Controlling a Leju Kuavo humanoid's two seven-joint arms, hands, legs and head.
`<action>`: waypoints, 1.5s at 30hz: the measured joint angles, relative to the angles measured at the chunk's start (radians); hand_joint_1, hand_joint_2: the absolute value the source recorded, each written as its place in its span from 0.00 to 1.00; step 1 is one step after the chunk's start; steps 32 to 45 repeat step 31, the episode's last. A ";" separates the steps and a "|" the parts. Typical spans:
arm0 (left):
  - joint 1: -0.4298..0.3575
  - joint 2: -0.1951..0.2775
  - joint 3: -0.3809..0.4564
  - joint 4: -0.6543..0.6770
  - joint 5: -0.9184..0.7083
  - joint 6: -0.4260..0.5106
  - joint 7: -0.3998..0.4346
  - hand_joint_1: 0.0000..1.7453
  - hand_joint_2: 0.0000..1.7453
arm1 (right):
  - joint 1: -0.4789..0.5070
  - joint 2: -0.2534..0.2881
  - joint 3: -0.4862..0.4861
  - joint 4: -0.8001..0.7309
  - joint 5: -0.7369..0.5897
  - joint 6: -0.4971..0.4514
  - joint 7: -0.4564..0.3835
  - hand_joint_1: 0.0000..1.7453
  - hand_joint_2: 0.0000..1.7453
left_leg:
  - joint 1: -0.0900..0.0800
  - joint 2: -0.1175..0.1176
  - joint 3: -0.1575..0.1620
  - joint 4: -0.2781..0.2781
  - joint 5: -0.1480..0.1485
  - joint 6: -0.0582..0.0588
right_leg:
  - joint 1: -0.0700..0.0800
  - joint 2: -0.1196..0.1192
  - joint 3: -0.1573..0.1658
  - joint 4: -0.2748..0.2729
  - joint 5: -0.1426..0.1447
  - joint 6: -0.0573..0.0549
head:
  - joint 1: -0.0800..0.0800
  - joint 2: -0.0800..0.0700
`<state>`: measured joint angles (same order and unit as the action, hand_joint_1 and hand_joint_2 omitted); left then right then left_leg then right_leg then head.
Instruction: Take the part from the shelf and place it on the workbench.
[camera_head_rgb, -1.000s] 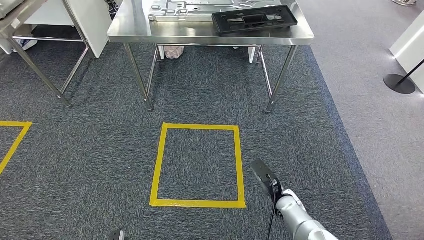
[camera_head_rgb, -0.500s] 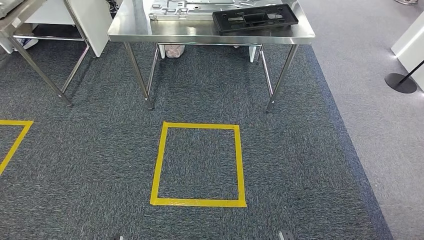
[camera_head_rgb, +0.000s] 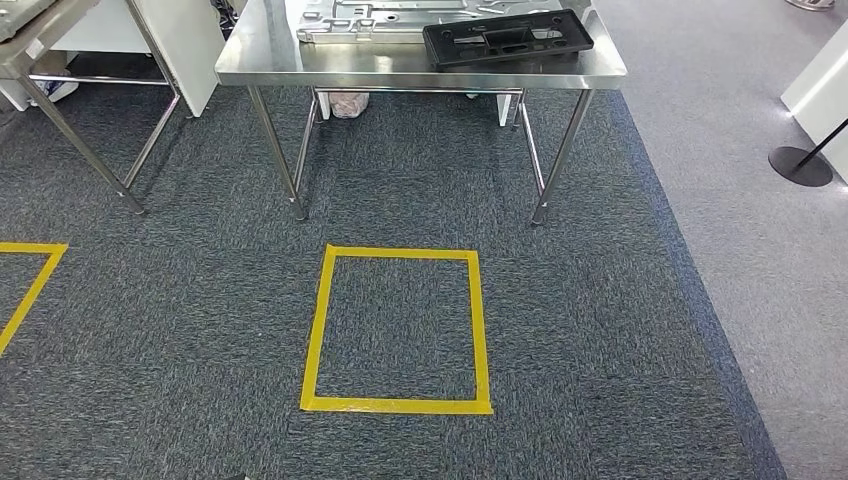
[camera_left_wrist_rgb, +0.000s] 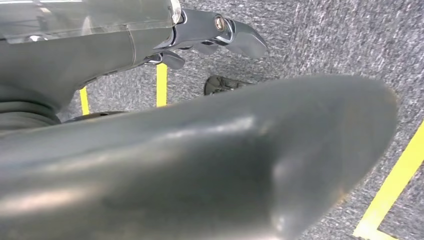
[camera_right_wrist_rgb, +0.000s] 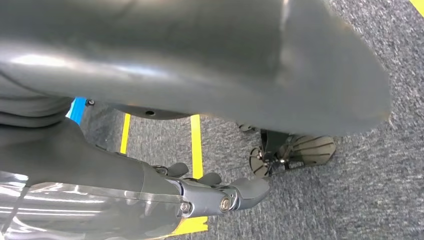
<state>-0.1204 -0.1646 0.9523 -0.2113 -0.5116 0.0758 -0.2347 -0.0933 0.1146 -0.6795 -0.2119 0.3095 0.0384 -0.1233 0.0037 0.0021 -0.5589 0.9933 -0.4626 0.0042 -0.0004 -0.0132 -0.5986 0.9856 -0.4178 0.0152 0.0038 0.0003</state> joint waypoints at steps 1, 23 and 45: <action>0.000 0.000 0.000 0.000 -0.001 -0.004 0.007 0.00 0.50 | 0.000 0.000 -0.003 0.000 0.000 0.006 0.004 0.00 1.00 | 0.000 0.000 0.000 0.000 0.000 0.000 | 0.000 0.000 0.000 0.000 0.000 0.000 | 0.000 0.000; 0.009 0.003 0.000 0.000 -0.013 -0.078 0.104 0.00 1.00 | 0.000 0.023 -0.035 0.006 0.014 0.031 0.131 0.00 1.00 | 0.000 0.000 0.000 0.000 0.000 0.000 | 0.000 0.000 0.000 0.000 0.000 0.000 | 0.000 0.000; 0.035 0.025 -0.089 -0.007 0.036 -0.081 0.118 0.00 1.00 | 0.021 0.017 0.017 -0.001 -0.008 0.016 0.132 0.00 1.00 | 0.000 0.000 0.000 0.000 0.000 0.000 | 0.000 0.000 0.000 0.000 0.000 0.000 | 0.000 0.000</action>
